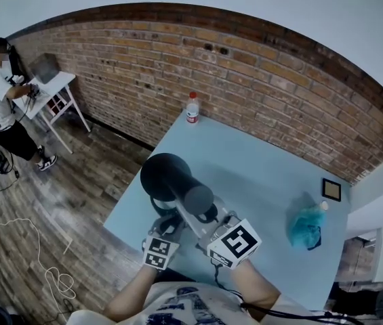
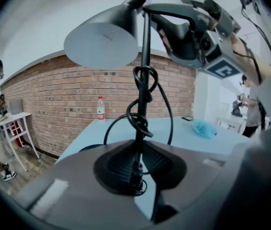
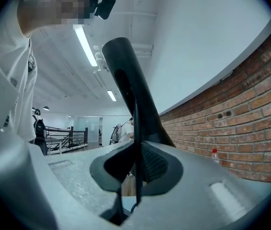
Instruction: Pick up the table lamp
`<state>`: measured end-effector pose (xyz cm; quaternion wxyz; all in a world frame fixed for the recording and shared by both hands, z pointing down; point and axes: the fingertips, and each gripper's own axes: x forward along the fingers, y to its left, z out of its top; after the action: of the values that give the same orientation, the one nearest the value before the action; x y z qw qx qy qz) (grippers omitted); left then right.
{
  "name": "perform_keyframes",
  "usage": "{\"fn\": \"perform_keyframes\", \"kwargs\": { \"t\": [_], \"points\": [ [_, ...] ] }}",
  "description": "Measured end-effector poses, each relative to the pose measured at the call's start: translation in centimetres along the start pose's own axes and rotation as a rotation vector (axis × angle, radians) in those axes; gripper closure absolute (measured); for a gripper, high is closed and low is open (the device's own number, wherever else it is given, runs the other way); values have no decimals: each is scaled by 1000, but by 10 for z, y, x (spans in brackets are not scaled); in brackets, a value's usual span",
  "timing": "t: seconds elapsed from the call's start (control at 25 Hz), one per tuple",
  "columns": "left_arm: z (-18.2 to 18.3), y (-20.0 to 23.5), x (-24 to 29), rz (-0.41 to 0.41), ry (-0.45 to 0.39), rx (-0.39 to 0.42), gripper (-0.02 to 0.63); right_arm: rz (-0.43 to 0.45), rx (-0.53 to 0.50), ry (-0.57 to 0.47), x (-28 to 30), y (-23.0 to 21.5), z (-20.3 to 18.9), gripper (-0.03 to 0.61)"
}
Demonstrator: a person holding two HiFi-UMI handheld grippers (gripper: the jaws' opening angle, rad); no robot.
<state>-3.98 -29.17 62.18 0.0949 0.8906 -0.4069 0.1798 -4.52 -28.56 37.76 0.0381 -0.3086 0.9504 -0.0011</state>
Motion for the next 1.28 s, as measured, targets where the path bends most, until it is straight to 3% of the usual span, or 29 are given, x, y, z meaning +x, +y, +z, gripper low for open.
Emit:
{"fn": "perform_keyframes", "kwargs": {
  "t": [1.28],
  "points": [
    [22,-27,-3,-30,-13,46,574,-5,-40,-23,-28,7,23,545]
  ]
}}
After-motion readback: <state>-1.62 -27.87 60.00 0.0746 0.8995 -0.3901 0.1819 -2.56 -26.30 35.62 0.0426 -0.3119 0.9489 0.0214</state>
